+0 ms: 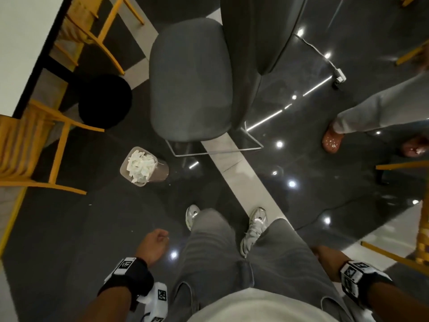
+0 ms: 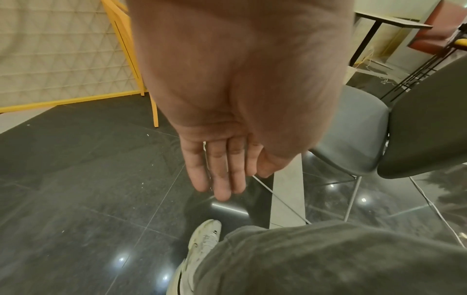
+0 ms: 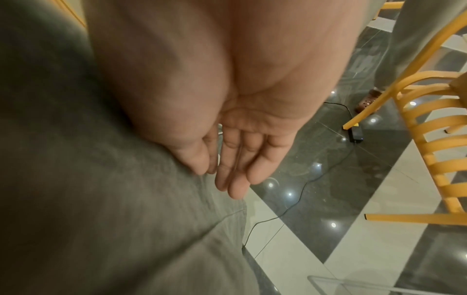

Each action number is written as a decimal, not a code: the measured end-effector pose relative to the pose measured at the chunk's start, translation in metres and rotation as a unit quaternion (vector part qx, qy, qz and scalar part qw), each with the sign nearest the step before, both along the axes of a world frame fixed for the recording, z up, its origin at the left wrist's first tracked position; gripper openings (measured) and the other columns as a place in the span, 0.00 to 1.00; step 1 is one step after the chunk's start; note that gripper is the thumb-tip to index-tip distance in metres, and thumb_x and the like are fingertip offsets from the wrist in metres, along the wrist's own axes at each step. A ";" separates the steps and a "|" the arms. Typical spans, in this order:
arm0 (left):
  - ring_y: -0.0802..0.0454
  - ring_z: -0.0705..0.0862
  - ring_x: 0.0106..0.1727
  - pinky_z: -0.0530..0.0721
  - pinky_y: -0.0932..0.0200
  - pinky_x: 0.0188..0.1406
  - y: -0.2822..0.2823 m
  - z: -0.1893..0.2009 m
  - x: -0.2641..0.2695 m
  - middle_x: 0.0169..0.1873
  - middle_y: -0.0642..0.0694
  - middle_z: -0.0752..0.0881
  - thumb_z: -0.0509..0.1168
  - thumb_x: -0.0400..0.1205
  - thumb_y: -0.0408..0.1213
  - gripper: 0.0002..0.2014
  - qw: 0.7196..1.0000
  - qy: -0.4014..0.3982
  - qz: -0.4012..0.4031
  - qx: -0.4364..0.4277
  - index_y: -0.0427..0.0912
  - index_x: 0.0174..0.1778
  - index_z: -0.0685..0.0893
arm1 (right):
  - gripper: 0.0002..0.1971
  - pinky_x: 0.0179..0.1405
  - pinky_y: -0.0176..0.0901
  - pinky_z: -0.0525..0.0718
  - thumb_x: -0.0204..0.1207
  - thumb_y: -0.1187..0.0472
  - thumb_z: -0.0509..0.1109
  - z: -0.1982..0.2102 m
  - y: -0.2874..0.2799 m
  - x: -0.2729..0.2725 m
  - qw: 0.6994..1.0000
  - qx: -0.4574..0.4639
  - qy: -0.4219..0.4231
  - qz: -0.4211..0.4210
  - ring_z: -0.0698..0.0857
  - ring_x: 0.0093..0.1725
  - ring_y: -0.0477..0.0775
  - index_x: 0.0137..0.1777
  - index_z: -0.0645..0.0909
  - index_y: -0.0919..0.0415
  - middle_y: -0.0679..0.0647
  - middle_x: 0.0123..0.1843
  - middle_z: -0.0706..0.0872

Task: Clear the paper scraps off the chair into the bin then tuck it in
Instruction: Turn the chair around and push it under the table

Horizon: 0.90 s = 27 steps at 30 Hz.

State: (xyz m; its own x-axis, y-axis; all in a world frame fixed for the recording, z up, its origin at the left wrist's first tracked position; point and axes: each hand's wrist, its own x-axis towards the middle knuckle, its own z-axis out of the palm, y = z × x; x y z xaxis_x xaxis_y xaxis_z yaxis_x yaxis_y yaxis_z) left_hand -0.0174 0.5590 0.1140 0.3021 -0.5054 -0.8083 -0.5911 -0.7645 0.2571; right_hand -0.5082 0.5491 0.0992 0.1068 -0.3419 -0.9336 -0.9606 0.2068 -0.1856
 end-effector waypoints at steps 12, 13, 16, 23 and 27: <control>0.40 0.88 0.50 0.84 0.52 0.56 -0.086 -0.016 -0.116 0.45 0.42 0.88 0.65 0.82 0.34 0.07 1.000 0.023 0.009 -0.002 0.40 0.53 0.86 | 0.11 0.65 0.41 0.78 0.82 0.55 0.62 0.011 -0.115 -0.066 0.999 -0.022 0.018 0.036 0.85 0.68 0.57 0.56 0.82 0.39 0.53 0.68 0.88; 0.39 0.88 0.49 0.84 0.50 0.55 -0.102 -0.018 -0.124 0.44 0.40 0.89 0.65 0.82 0.34 0.06 0.999 0.028 0.014 -0.011 0.39 0.51 0.86 | 0.11 0.64 0.40 0.78 0.81 0.54 0.62 0.012 -0.130 -0.070 0.999 -0.029 0.017 0.039 0.86 0.68 0.57 0.56 0.82 0.38 0.52 0.67 0.88; 0.36 0.87 0.46 0.85 0.42 0.55 -0.153 -0.025 -0.147 0.43 0.35 0.88 0.64 0.81 0.34 0.05 0.998 0.048 0.025 -0.033 0.38 0.45 0.84 | 0.16 0.65 0.40 0.78 0.81 0.53 0.63 0.019 -0.181 -0.079 0.998 -0.045 0.016 0.037 0.86 0.68 0.54 0.66 0.84 0.47 0.51 0.66 0.89; 0.37 0.89 0.51 0.87 0.42 0.58 -0.262 -0.009 -0.178 0.49 0.35 0.91 0.66 0.78 0.34 0.05 0.988 0.087 0.106 -0.074 0.43 0.47 0.86 | 0.16 0.62 0.37 0.79 0.80 0.54 0.66 0.052 -0.314 -0.089 0.995 -0.080 0.017 0.059 0.88 0.63 0.53 0.66 0.84 0.46 0.51 0.61 0.91; 0.39 0.89 0.54 0.86 0.39 0.62 -0.298 0.008 -0.182 0.51 0.39 0.90 0.67 0.75 0.39 0.08 0.973 0.114 0.175 -0.103 0.50 0.48 0.85 | 0.14 0.60 0.37 0.81 0.79 0.54 0.66 0.060 -0.379 -0.083 0.993 -0.087 0.012 0.075 0.89 0.59 0.53 0.63 0.85 0.45 0.48 0.53 0.89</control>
